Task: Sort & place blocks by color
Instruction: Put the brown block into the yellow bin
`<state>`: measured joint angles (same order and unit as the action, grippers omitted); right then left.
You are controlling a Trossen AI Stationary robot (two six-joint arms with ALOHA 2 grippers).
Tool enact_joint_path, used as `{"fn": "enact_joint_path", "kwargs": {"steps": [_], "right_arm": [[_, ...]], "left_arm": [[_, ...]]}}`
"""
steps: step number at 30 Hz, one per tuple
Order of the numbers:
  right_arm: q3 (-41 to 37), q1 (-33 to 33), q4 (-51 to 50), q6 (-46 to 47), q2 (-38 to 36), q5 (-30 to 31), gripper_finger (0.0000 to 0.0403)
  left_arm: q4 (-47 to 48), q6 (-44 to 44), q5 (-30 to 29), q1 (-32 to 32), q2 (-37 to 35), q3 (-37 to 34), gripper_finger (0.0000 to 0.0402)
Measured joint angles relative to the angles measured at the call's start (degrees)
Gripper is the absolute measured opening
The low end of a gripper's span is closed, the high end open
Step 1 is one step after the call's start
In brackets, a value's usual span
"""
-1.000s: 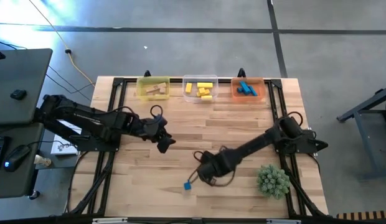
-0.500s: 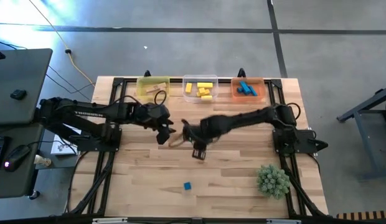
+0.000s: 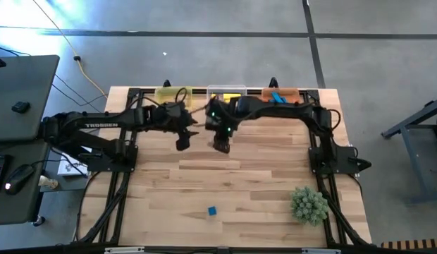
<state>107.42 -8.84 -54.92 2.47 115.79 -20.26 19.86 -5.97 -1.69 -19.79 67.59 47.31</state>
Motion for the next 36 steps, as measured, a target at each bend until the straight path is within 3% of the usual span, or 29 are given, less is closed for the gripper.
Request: {"fn": "enact_joint_path", "kwargs": {"steps": [10, 13, 21, 30, 36], "right_arm": [[2.5, -6.8, 0.0, -4.8, 0.0, -9.2, 0.011], [2.5, -8.6, 0.0, -6.5, 0.0, -12.8, 0.011], [2.5, -11.6, 0.0, -8.9, 0.0, -20.8, 0.011], [2.5, -11.7, 1.4, -10.4, 0.0, -25.4, 0.011], [2.5, -11.7, 3.0, -10.2, 0.0, -27.5, 0.011]], "left_arm": [[-7.0, -17.1, 0.1, -2.1, 0.0, 0.0, 0.0202], [-7.7, -20.2, 2.6, -2.1, 0.0, 0.0, 0.0202], [-9.1, -22.2, 7.0, -2.1, 0.0, 0.0, 0.0202], [-14.5, -21.8, 13.2, -2.0, 0.0, 0.0, 0.0202], [-14.5, -21.7, 13.5, -1.4, 0.0, 0.0, 0.0202]]}}
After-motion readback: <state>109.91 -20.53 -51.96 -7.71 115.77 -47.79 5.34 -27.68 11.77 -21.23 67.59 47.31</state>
